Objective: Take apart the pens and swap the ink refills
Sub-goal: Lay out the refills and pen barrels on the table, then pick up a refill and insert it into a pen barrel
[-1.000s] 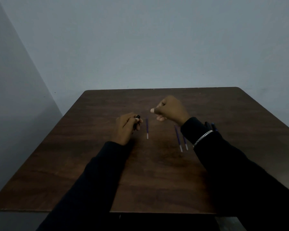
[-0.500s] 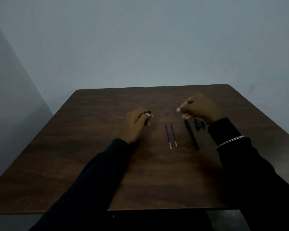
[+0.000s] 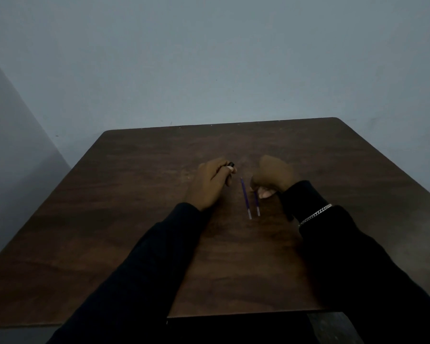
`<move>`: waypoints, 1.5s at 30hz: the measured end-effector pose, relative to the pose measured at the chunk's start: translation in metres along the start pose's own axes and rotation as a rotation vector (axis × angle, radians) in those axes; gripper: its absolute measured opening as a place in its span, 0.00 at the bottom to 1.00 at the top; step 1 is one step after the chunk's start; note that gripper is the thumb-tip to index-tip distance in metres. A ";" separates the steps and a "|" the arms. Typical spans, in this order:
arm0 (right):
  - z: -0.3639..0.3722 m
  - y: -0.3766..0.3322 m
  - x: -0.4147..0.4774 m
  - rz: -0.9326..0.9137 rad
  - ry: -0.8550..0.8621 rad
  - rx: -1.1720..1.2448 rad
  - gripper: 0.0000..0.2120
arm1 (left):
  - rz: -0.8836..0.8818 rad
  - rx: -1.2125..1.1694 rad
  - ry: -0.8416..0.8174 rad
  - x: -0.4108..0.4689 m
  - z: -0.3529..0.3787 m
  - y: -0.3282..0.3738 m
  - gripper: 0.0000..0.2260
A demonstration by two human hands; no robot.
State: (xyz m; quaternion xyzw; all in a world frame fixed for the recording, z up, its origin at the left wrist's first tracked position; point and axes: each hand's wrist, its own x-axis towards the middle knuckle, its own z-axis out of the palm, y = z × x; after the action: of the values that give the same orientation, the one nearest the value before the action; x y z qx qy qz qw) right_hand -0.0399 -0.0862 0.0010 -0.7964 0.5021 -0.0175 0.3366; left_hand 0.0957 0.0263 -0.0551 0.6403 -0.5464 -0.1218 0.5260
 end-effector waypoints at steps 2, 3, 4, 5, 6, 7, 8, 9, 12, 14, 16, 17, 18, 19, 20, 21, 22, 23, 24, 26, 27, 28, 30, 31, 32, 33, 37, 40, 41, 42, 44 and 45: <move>0.002 -0.001 -0.003 -0.013 0.012 -0.031 0.12 | -0.002 -0.022 -0.015 -0.002 0.001 -0.002 0.15; 0.003 -0.001 -0.005 -0.021 0.021 -0.047 0.13 | -0.007 -0.054 -0.019 -0.002 0.001 -0.003 0.14; 0.004 -0.002 -0.006 -0.036 0.036 -0.069 0.14 | -0.018 -0.094 -0.021 -0.003 0.000 -0.003 0.14; 0.006 -0.002 -0.007 -0.061 0.058 -0.105 0.14 | -0.031 -0.135 -0.021 -0.004 0.000 -0.003 0.14; 0.007 -0.003 -0.009 -0.086 0.079 -0.154 0.15 | -0.040 -0.169 -0.019 -0.005 -0.001 -0.002 0.14; 0.009 -0.004 -0.010 -0.103 0.093 -0.194 0.16 | -0.041 -0.190 -0.018 -0.006 -0.001 -0.001 0.14; 0.011 -0.004 -0.012 -0.113 0.099 -0.225 0.18 | -0.037 -0.200 -0.018 -0.007 -0.002 -0.001 0.14; 0.013 -0.004 -0.013 -0.120 0.101 -0.244 0.19 | -0.032 -0.203 -0.020 -0.008 -0.002 0.000 0.14; 0.013 -0.003 -0.015 -0.166 0.102 -0.297 0.21 | -0.030 -0.207 -0.031 -0.009 -0.002 0.002 0.15; 0.008 0.002 -0.014 -0.178 0.143 -0.248 0.21 | -0.029 -0.196 -0.038 -0.010 -0.002 0.003 0.15; -0.001 0.010 -0.012 -0.176 0.217 -0.110 0.22 | -0.034 -0.193 -0.044 -0.011 -0.002 0.005 0.16; -0.005 0.013 -0.011 -0.190 0.250 -0.050 0.23 | -0.037 -0.196 -0.045 -0.012 -0.002 0.006 0.16; -0.010 0.016 -0.010 -0.214 0.274 -0.002 0.23 | -0.039 -0.198 -0.047 -0.012 -0.002 0.007 0.16; -0.014 0.019 -0.009 -0.247 0.282 0.051 0.23 | -0.039 -0.199 -0.052 -0.012 -0.001 0.007 0.16; -0.016 0.021 -0.010 -0.280 0.265 0.120 0.22 | -0.039 -0.201 -0.056 -0.012 -0.001 0.008 0.16; -0.017 0.021 -0.012 -0.309 0.230 0.206 0.20 | -0.041 -0.201 -0.059 -0.012 -0.001 0.008 0.16; -0.017 0.022 -0.013 -0.333 0.195 0.298 0.17 | -0.046 -0.200 -0.060 -0.012 -0.001 0.008 0.16; -0.017 0.023 -0.015 -0.358 0.176 0.377 0.14 | -0.051 -0.200 -0.060 -0.011 -0.001 0.008 0.16; -0.017 0.023 -0.016 -0.385 0.168 0.435 0.12 | -0.054 -0.202 -0.057 -0.012 -0.001 0.008 0.17; -0.015 0.020 -0.016 -0.432 0.177 0.523 0.08 | -0.044 -0.208 -0.047 -0.012 -0.003 0.009 0.16; -0.015 0.019 -0.016 -0.445 0.181 0.581 0.05 | -0.039 -0.213 -0.047 -0.012 -0.003 0.009 0.16; -0.015 0.019 -0.016 -0.457 0.179 0.652 0.03 | -0.037 -0.215 -0.048 -0.013 -0.003 0.010 0.15; -0.017 0.018 -0.016 -0.496 0.177 0.797 0.05 | -0.046 -0.207 -0.056 -0.013 -0.003 0.011 0.15; -0.018 0.018 -0.016 -0.521 0.182 0.862 0.07 | -0.052 -0.208 -0.057 -0.013 -0.003 0.011 0.16; -0.019 0.019 -0.017 -0.547 0.195 0.915 0.08 | -0.058 -0.214 -0.057 -0.014 -0.003 0.011 0.16; -0.020 0.019 -0.017 -0.573 0.213 0.951 0.08 | -0.061 -0.221 -0.057 -0.014 -0.002 0.012 0.16; -0.021 0.019 -0.019 -0.662 0.262 1.013 0.05 | -0.050 -0.251 -0.064 -0.014 -0.002 0.012 0.14; -0.020 0.018 -0.020 -0.709 0.275 1.031 0.05 | -0.043 -0.263 -0.074 -0.014 -0.002 0.013 0.14; -0.020 0.018 -0.020 -0.716 0.275 1.029 0.05 | -0.043 -0.260 -0.077 -0.014 -0.001 0.013 0.14; -0.019 0.018 -0.020 -0.720 0.271 1.025 0.05 | -0.044 -0.257 -0.079 -0.014 -0.001 0.013 0.14; -0.019 0.018 -0.021 -0.726 0.258 1.018 0.04 | -0.047 -0.251 -0.081 -0.014 -0.001 0.013 0.13; -0.019 0.018 -0.021 -0.729 0.254 1.018 0.03 | -0.048 -0.251 -0.080 -0.014 -0.001 0.013 0.13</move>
State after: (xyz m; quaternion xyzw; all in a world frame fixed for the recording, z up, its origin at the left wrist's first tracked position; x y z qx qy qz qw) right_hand -0.0712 -0.0841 0.0117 -0.6483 0.1638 -0.4614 0.5832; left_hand 0.0836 0.0403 -0.0500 0.5771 -0.5319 -0.2272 0.5765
